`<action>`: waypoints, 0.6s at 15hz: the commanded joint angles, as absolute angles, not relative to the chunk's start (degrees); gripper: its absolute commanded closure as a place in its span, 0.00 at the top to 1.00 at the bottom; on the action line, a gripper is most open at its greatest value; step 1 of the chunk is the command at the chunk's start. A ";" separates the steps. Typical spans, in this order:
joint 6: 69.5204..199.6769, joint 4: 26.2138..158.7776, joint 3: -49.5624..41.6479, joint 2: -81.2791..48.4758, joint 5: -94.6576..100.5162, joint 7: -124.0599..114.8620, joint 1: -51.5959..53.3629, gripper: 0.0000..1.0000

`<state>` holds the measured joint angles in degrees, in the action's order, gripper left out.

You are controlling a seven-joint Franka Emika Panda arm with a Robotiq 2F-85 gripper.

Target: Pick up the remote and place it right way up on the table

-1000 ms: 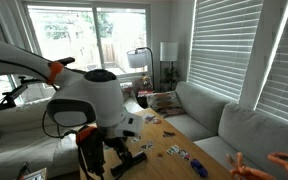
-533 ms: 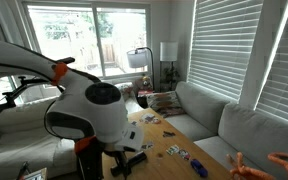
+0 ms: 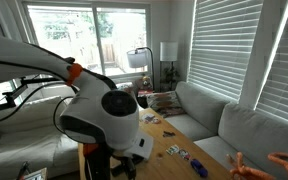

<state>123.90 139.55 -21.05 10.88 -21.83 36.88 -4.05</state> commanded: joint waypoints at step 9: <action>117.71 130.78 -17.19 0.53 -29.44 41.76 -7.08 0.69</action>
<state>120.62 133.58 -19.04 3.26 -27.55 40.20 -4.80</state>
